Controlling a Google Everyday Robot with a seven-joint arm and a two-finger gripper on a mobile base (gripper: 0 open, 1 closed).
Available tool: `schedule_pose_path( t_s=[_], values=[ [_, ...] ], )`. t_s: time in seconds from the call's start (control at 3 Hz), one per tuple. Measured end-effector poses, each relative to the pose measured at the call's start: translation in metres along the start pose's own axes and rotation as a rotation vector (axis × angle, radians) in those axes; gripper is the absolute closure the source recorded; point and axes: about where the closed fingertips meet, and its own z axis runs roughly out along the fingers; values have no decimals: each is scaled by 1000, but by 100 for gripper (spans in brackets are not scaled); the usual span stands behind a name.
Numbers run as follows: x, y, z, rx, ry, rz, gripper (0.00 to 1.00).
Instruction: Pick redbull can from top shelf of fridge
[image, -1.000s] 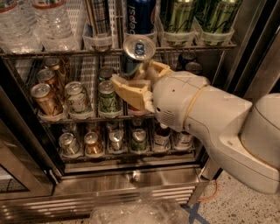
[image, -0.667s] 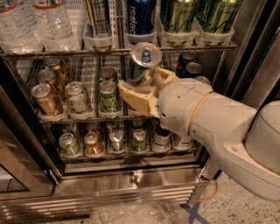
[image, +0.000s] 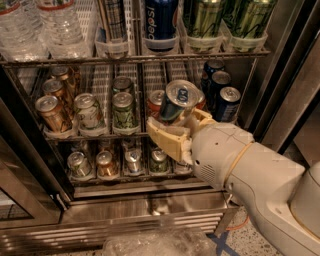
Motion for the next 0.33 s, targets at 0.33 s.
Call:
schedule_pose_path(
  t_s=[0.33],
  values=[
    [0,0,0,0,0,0,100]
  ],
)
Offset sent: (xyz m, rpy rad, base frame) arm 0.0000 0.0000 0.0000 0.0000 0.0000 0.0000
